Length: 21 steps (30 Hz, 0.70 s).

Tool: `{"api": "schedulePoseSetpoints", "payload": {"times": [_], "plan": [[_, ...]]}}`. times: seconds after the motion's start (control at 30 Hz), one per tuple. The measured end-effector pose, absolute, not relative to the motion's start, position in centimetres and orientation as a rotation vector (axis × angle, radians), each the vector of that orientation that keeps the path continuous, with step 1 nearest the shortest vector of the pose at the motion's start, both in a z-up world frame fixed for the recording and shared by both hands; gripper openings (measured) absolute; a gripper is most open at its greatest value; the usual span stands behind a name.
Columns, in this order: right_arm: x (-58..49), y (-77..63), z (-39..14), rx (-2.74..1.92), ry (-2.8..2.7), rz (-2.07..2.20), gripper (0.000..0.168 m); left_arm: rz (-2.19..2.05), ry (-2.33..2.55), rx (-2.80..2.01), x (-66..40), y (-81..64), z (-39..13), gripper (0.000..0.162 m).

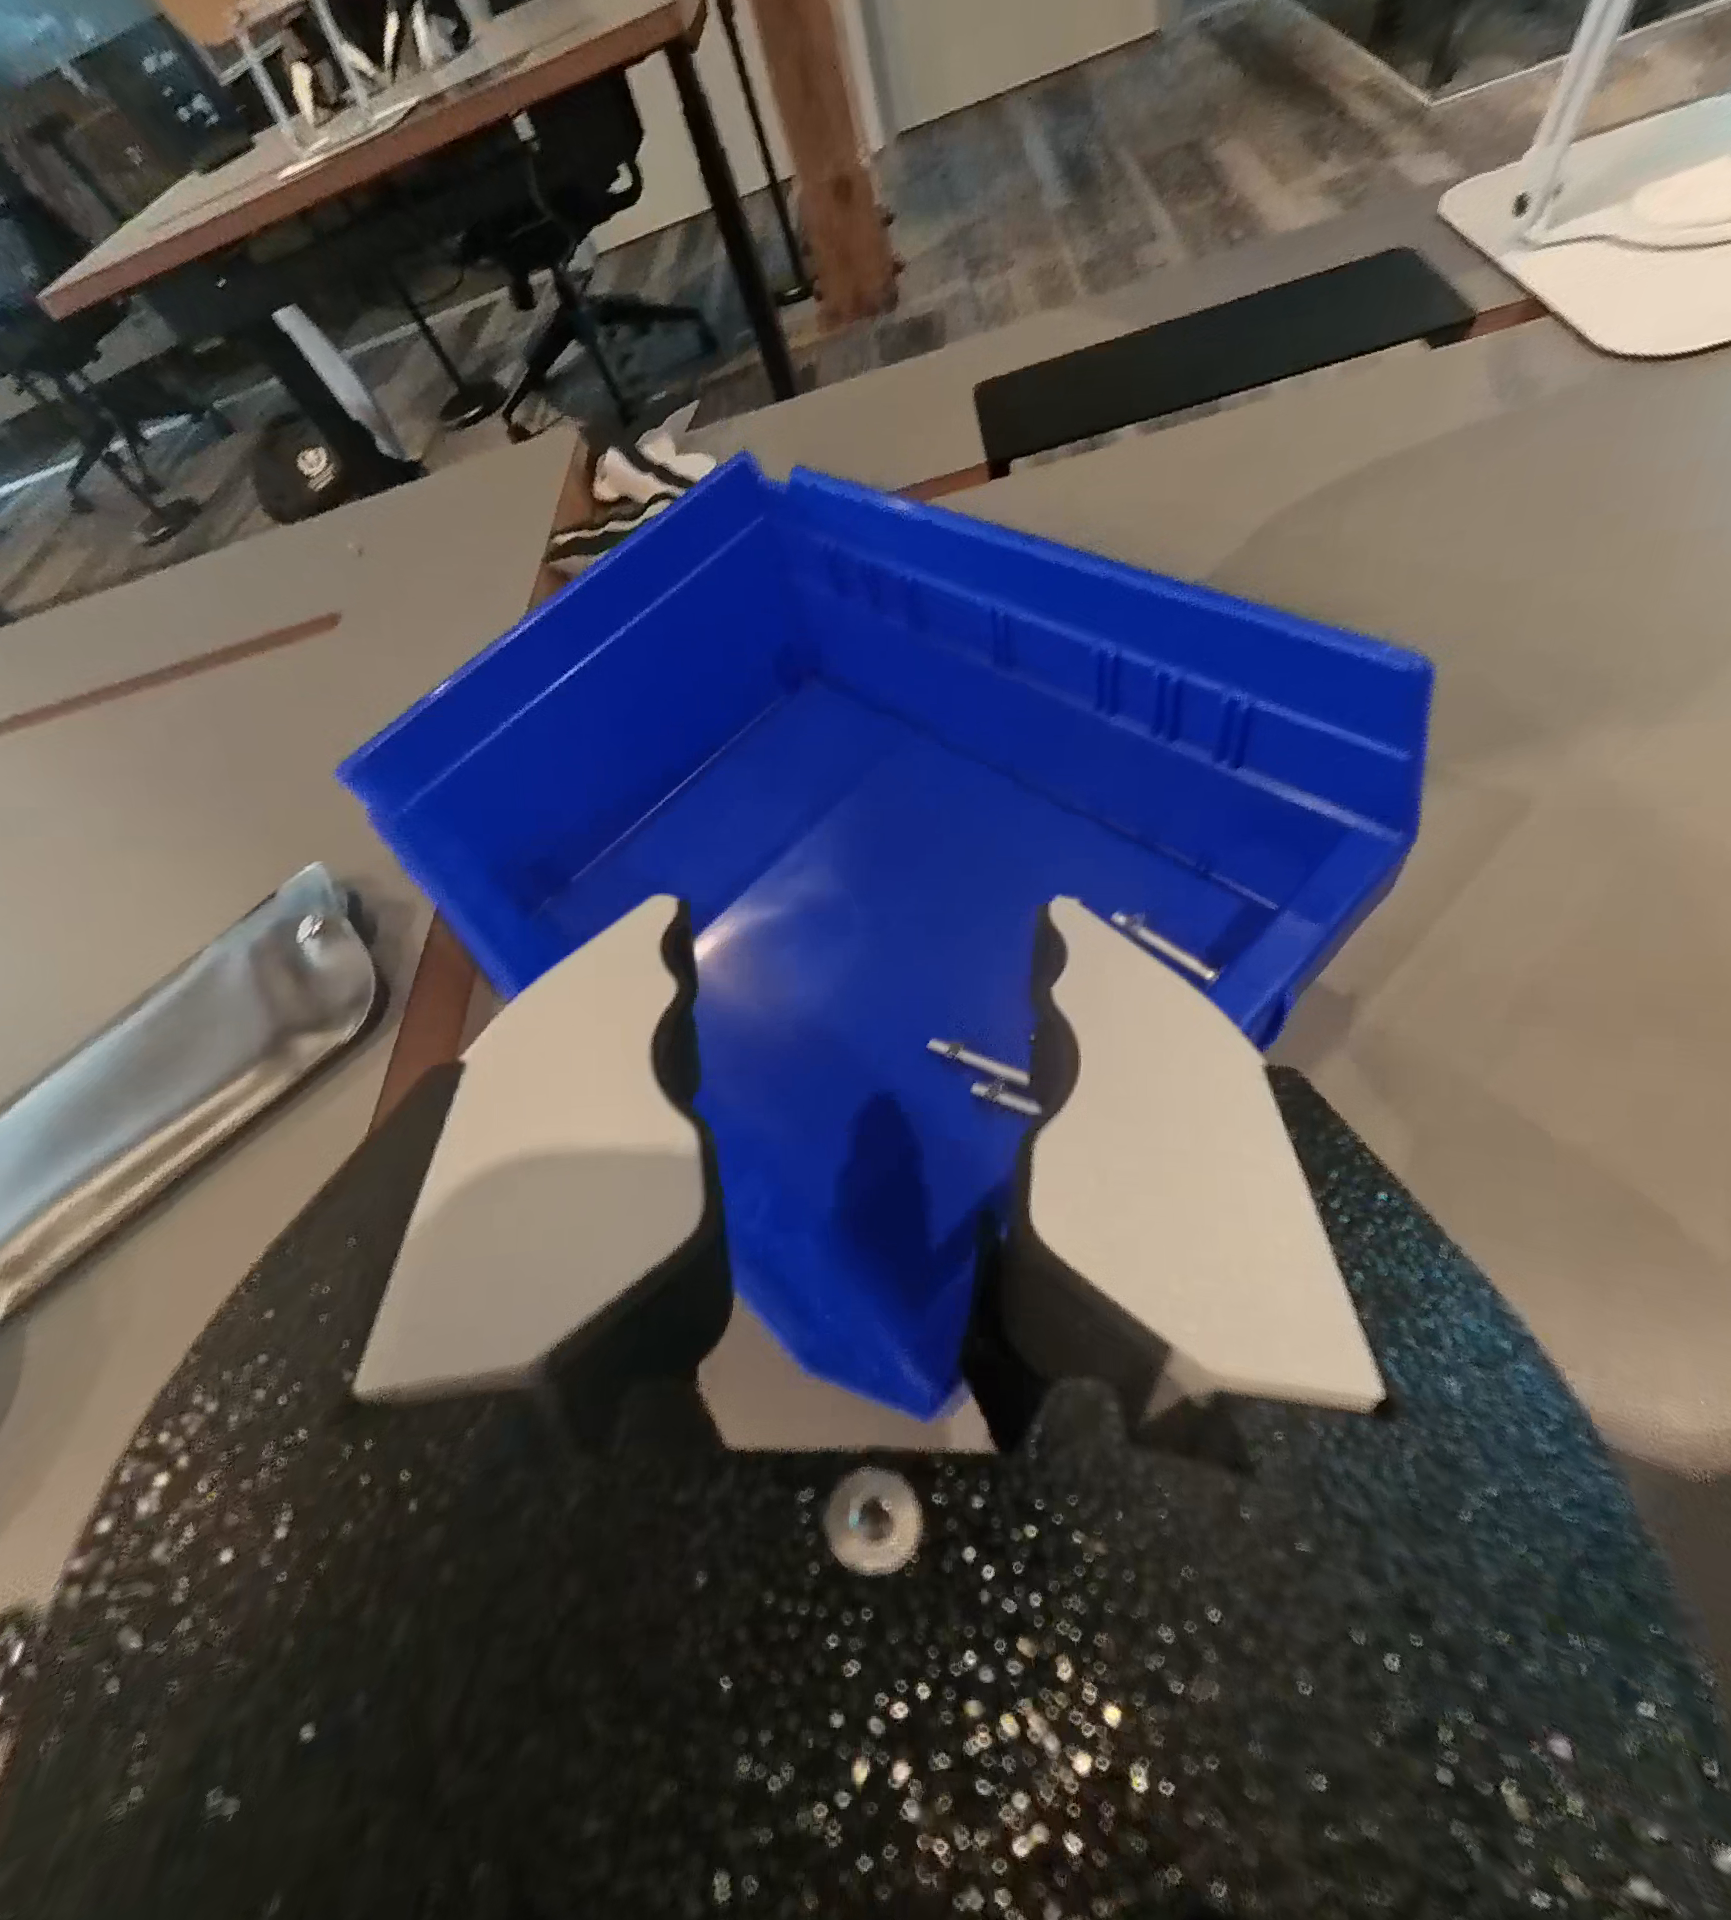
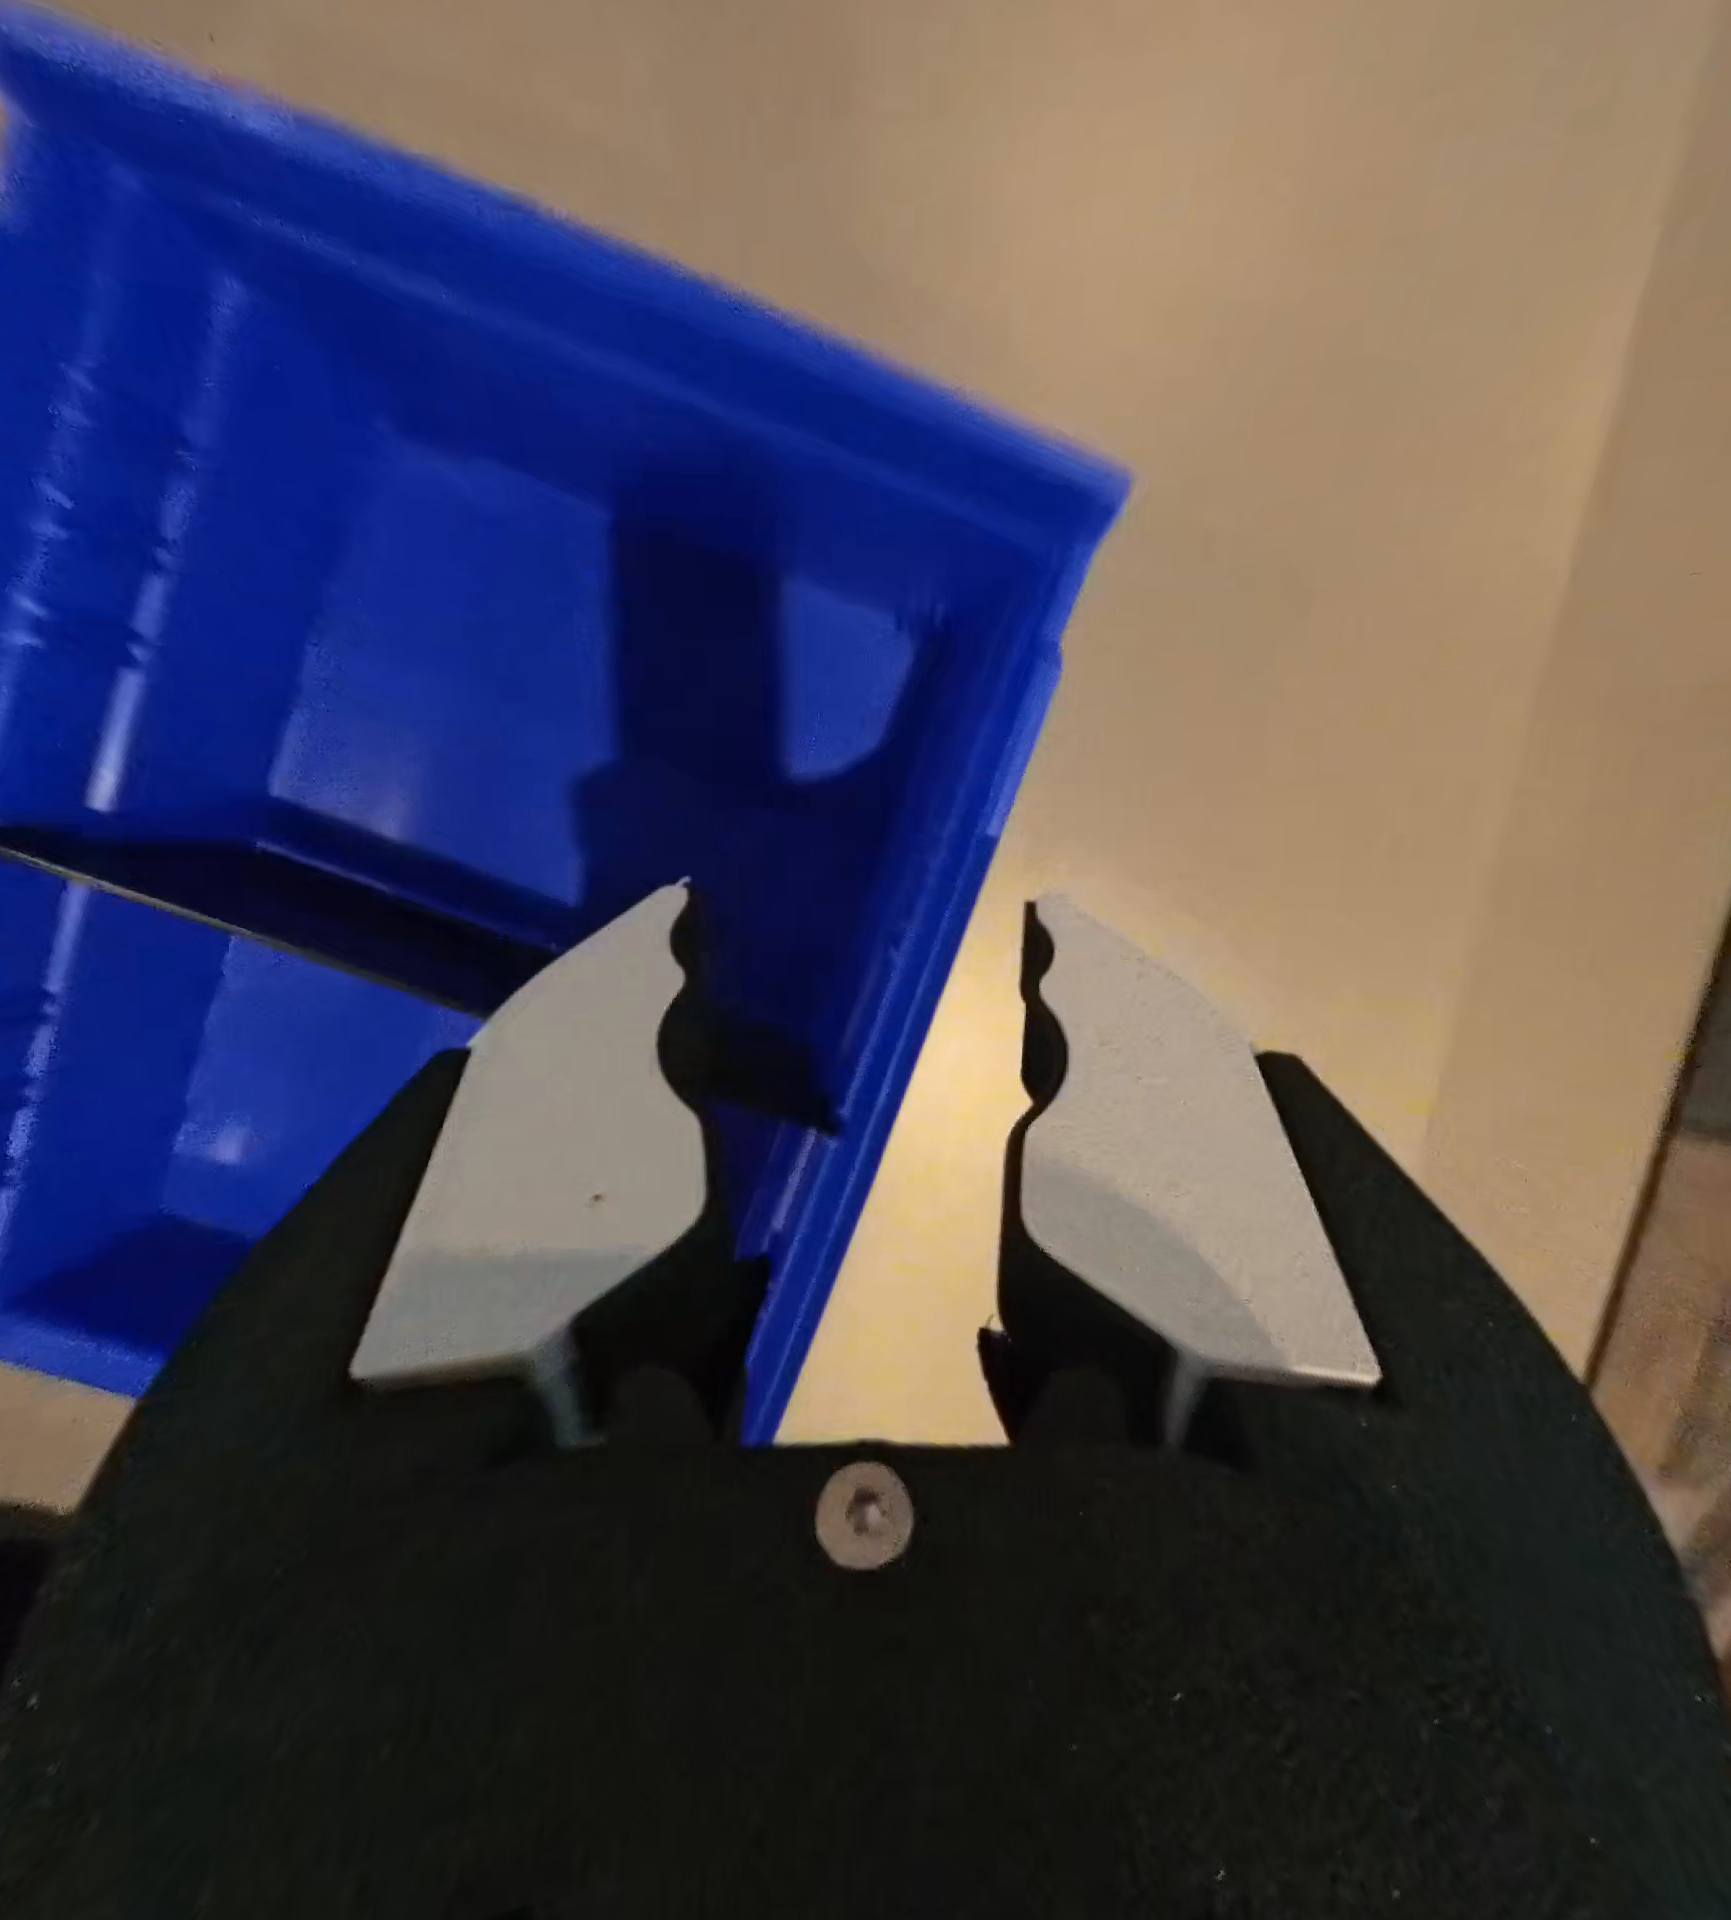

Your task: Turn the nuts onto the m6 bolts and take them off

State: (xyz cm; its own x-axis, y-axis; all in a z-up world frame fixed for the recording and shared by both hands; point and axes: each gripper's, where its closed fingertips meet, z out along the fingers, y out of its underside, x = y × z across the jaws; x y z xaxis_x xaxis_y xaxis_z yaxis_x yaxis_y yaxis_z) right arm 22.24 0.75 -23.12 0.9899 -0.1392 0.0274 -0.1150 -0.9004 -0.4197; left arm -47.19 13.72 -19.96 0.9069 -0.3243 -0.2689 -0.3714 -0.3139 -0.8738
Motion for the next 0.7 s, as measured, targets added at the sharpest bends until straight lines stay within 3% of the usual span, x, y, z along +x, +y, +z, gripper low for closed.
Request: {"api": "schedulePoseSetpoints", "payload": {"times": [0.07, 0.1, 0.13, 0.17, 0.27, 0.53, 0.63, 0.7], "plan": [[22.6, -0.3, -25.5, -2.795, 0.219, -0.06, 0.059, 0.036, 0.536, -1.913, -46.5, 14.0, -19.8, 0.062], [22.7, -0.3, -26.4, -2.815, 0.227, -0.057, 0.049, 0.027, 0.551, -1.908, -46.1, 14.1, -19.7, 0.063], [23.1, -0.2, -27.0, -2.828, 0.237, -0.075, 0.022, 0.022, 0.565, -1.904, -45.7, 14.0, -19.6, 0.063], [23.7, 0.0, -27.3, -2.838, 0.235, -0.1, 0.013, 0.016, 0.581, -1.901, -45.4, 14.0, -19.6, 0.064], [24.8, 1.5, -26.9, -2.801, 0.277, -0.061, 0.008, 0.003, 0.624, -1.9, -44.9, 13.5, -19.8, 0.065], [30.5, 5.6, -27.1, -2.753, 0.316, -0.079, 0.011, -0.254, 0.722, -1.93, -42.1, 11.4, -21.3, 0.069], [30.7, 7.2, -24.1, -2.616, 0.327, -0.111, 0.043, -0.398, 0.709, -1.973, -40.8, 11.1, -22.1, 0.069], [29.0, 8.4, -20.2, -2.451, 0.276, -0.098, 0.046, -0.432, 0.714, -2.02, -40.3, 11.0, -22.9, 0.068]]}}
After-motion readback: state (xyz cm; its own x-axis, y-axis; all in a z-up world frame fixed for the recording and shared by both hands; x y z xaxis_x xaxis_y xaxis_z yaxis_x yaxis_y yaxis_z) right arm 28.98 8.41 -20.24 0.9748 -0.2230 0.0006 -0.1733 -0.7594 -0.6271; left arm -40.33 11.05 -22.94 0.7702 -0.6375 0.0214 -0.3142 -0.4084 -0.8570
